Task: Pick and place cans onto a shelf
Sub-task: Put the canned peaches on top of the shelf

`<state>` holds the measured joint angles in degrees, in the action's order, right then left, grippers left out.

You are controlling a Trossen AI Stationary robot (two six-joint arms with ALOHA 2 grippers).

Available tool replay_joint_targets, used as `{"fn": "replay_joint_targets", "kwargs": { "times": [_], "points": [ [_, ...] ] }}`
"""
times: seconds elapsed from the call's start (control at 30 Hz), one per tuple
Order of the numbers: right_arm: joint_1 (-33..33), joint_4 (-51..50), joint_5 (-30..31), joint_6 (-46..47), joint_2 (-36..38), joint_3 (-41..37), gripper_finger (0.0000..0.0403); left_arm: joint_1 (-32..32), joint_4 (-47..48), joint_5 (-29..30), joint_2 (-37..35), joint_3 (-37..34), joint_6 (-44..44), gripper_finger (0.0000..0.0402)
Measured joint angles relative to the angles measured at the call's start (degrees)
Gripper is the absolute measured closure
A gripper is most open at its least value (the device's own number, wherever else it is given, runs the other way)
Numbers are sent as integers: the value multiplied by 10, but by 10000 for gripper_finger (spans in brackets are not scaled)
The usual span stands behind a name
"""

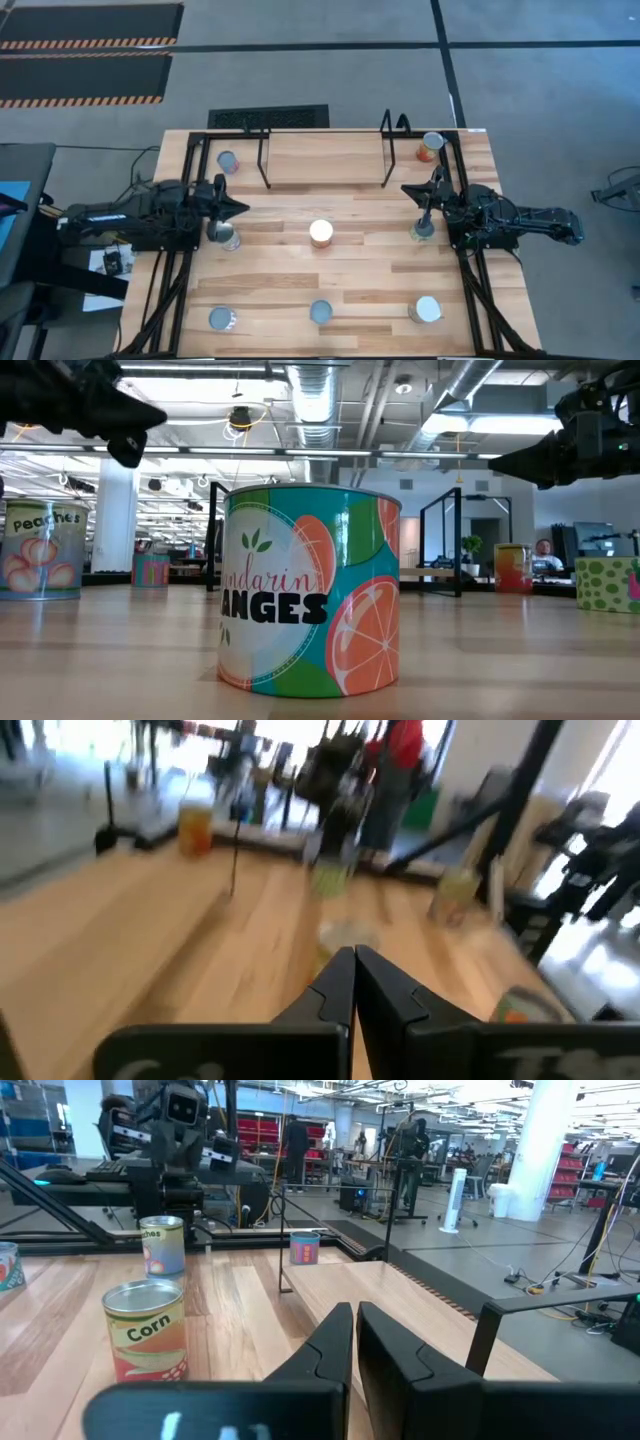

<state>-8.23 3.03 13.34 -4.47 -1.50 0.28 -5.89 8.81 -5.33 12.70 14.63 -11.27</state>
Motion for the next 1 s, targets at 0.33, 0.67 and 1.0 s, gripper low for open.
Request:
{"fn": "replay_joint_targets", "kwargs": {
  "times": [0.33, 0.67, 1.0],
  "points": [
    [0, 0, 0, 0, 0, 0, 360, 96, 237, 40, 226, 195, -22, 401],
    [0, 0, 0, 0, 0, 0, 360, 197, 518, 119, 409, 357, -173, 395],
    [0, 0, 0, 0, 0, 0, 360, 238, 609, 123, 526, 377, -295, 302]
  ]
}}
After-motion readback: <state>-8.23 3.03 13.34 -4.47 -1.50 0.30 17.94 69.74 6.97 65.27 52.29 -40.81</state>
